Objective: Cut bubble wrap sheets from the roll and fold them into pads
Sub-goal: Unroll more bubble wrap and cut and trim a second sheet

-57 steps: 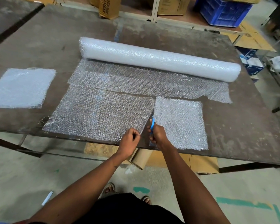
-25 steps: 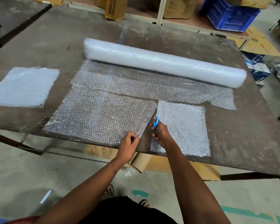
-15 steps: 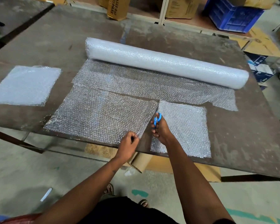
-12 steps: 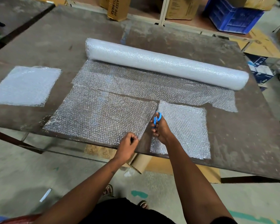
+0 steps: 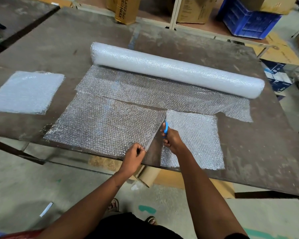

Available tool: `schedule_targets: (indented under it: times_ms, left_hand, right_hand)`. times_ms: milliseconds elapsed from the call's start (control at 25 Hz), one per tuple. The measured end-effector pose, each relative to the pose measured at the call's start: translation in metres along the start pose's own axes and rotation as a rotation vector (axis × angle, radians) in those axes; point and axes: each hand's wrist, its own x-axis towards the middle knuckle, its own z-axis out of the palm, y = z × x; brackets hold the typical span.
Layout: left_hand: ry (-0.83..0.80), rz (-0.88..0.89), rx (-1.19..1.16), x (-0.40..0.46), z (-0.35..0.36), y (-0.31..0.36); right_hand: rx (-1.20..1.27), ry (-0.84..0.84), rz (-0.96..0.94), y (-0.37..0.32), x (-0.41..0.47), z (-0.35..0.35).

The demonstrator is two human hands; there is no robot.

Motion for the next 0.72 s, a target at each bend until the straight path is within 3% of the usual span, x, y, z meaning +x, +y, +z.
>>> schedule_targets:
  times_ms: [160,320,440,600,720]
  left_hand:
    - [0.026,0.055,0.049,-0.002,0.005,0.004]
    - [0.018,0.239,0.242,-0.009,0.018,0.003]
    - [-0.014,0.235,0.364,-0.016,0.027,0.008]
    - [-0.018,0.227,0.656,-0.011,0.038,0.019]
    - [0.011,0.249,0.748,-0.008,0.043,0.031]
  right_hand:
    - [-0.147,0.061,-0.101,0.006,-0.010,-0.015]
    - [-0.702,0.253,-0.416,0.021,-0.019,-0.042]
    - [-0.972,0.331,-0.579,0.029,-0.021,-0.067]
    - [-1.012,0.230,-0.564,0.031,-0.022,-0.082]
    - [-0.933,0.203,-0.428,0.026,-0.019,-0.084]
